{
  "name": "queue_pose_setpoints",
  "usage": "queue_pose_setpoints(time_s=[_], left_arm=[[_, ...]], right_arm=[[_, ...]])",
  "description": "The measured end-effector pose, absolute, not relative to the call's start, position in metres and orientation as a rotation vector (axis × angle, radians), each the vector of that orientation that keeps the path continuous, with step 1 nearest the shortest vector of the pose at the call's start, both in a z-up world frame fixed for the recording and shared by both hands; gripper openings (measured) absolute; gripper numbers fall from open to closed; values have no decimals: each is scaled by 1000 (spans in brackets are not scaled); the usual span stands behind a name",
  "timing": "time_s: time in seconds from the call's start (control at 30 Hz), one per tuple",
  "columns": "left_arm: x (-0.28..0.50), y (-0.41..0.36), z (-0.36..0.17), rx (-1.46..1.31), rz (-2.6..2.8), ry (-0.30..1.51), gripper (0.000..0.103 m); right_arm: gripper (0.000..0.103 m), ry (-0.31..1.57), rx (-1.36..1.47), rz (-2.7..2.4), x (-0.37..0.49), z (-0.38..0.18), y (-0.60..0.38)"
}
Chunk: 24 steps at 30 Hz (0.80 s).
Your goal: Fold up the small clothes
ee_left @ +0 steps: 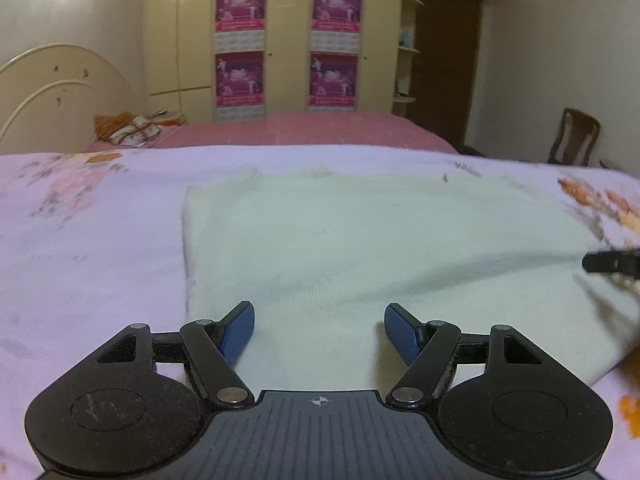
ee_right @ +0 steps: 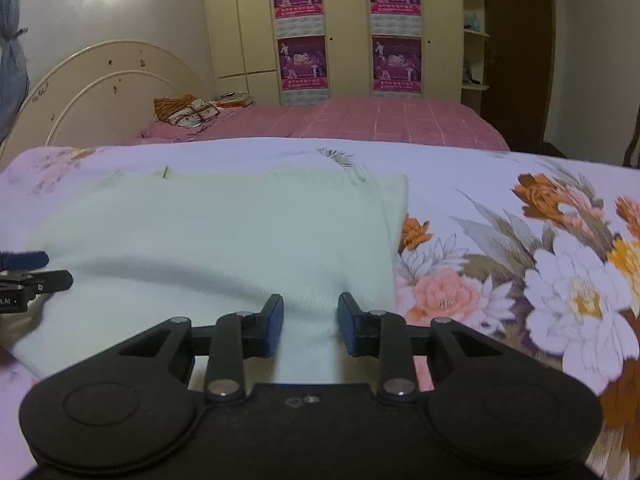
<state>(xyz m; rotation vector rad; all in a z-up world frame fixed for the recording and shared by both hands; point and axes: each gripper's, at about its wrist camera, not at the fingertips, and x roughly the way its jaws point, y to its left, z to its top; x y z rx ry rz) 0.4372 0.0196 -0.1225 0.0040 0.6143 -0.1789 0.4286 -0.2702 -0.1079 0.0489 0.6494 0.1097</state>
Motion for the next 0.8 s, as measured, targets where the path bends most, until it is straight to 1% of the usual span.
queue_pose_setpoints(time_s=[0.03,0.2,0.3,0.37,0.6,0.67,0.8], left_arm=[[432,17,-120,-15,-191,610,72],[401,-10,-125,-27,-266,614,72],[389,-22,-136,22,-261,633,72],[384,-16,-136,13,-249,637,72],[368,8,-137,24,-227,664,72],[367,15,-135,25,-210,669,72],[366,20,-134,14,-188,678,72]], right_arm=[[39,643,78,110,424,-106,-269],[38,629,131,179,394,-108,-241],[38,638,101,208,384,-113,-219],[38,660,62,209,380,-118,-208],[35,675,68,95,367,-121,-239],[33,675,85,53,364,-122,-252],[32,680,79,23,362,-122,-261]])
